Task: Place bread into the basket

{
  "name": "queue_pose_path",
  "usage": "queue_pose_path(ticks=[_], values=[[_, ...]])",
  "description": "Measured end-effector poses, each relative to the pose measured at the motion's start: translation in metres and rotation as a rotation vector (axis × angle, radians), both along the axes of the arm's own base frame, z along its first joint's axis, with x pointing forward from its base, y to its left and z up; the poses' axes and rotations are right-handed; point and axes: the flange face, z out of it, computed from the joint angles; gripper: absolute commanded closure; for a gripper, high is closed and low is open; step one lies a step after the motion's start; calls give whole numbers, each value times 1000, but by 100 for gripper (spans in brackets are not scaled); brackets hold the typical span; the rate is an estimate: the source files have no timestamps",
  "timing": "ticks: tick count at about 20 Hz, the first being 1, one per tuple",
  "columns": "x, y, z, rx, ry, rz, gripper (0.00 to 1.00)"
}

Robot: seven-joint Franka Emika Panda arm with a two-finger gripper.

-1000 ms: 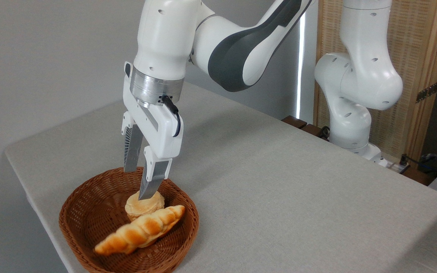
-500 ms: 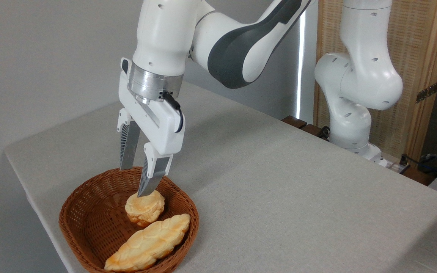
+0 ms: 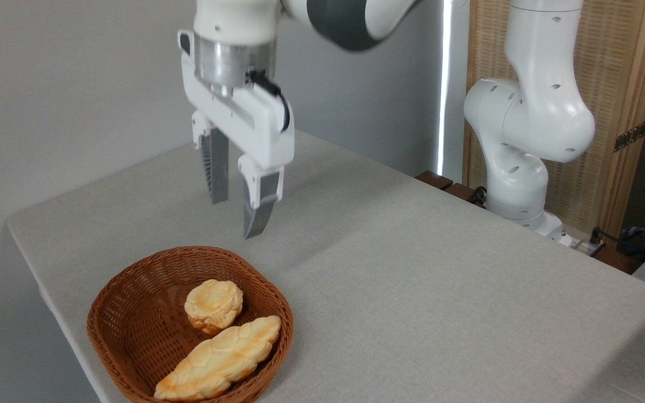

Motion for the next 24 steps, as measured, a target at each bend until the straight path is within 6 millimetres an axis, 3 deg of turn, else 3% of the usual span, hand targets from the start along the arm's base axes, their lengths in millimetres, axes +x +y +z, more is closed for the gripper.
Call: queue_pose_path(ticks=[9,24], values=[[-11,1,45,80,77,56,0],[-12,-10,46,150,105,33,0]])
